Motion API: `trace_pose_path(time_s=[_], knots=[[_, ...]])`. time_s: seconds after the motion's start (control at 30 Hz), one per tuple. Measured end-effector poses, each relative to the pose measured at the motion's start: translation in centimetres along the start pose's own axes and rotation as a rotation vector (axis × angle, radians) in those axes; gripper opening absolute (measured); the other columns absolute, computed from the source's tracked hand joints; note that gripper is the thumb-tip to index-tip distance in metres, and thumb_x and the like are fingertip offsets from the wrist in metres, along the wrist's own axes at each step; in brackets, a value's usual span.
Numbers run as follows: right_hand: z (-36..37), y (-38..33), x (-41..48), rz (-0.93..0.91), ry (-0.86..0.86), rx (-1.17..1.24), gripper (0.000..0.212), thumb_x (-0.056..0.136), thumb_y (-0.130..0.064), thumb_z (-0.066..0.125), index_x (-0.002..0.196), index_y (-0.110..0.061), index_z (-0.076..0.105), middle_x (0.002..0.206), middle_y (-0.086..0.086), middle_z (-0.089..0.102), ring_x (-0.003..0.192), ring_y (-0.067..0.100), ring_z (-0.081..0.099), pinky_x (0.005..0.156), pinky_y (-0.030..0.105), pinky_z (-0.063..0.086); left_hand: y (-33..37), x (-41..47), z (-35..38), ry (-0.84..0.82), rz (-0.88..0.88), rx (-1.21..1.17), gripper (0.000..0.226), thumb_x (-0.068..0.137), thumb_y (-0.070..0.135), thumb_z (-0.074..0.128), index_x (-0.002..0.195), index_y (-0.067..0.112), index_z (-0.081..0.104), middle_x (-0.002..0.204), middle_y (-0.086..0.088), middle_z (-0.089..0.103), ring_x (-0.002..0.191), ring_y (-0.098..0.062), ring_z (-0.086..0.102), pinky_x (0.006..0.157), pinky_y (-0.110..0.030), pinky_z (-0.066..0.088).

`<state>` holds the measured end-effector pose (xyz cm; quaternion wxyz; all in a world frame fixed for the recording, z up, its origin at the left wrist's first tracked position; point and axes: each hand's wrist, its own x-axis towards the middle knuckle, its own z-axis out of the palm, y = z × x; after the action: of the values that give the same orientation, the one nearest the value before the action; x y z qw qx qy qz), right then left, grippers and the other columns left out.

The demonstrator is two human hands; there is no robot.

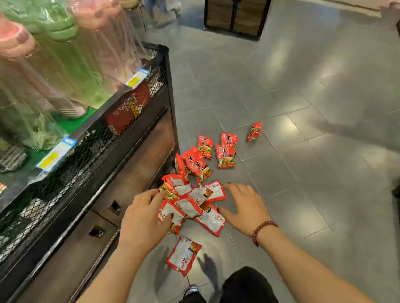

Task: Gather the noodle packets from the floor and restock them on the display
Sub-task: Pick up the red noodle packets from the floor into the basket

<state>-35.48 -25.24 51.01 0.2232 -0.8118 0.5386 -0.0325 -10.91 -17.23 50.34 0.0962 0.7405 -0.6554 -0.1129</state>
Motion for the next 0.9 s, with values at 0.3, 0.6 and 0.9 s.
trace_pose_path(time_s=[0.3, 0.6, 0.9], knots=[[-1.4, 7.4, 17.3, -0.173, -0.252, -0.021, 0.055, 0.086, -0.038, 0.064, 0.135, -0.02, 0.046, 0.133, 0.003, 0.049, 0.126, 0.024, 0.04, 0.106, 0.036, 0.035, 2.8, 10.6, 4.9, 0.04, -0.39, -0.1, 0.059, 0.079, 0.034, 0.071, 0.134, 0.018, 0.056, 0.131, -0.005, 0.058, 0.121, -0.028, 0.051, 0.096, -0.041, 0.049], [-0.5, 12.6, 29.9, -0.349, -0.518, -0.062, 0.042, 0.087, -0.028, 0.063, 0.125, -0.015, 0.055, 0.122, 0.011, 0.057, 0.116, 0.03, 0.046, 0.096, 0.037, 0.037, 6.4, 17.0, 11.9, 0.096, -0.955, -0.3, 0.062, 0.082, 0.032, 0.072, 0.139, 0.019, 0.051, 0.139, -0.01, 0.05, 0.129, -0.031, 0.044, 0.096, -0.044, 0.045], [15.6, 16.5, 39.2, -0.133, -0.633, -0.025, 0.036, 0.085, -0.026, 0.064, 0.115, -0.007, 0.062, 0.126, 0.016, 0.059, 0.119, 0.032, 0.051, 0.096, 0.036, 0.04, 0.9, 20.8, 29.0, 0.287, -1.345, -0.601, 0.093, 0.079, 0.033, 0.078, 0.152, 0.027, 0.02, 0.157, -0.003, 0.026, 0.143, -0.024, 0.026, 0.114, -0.042, 0.03]])
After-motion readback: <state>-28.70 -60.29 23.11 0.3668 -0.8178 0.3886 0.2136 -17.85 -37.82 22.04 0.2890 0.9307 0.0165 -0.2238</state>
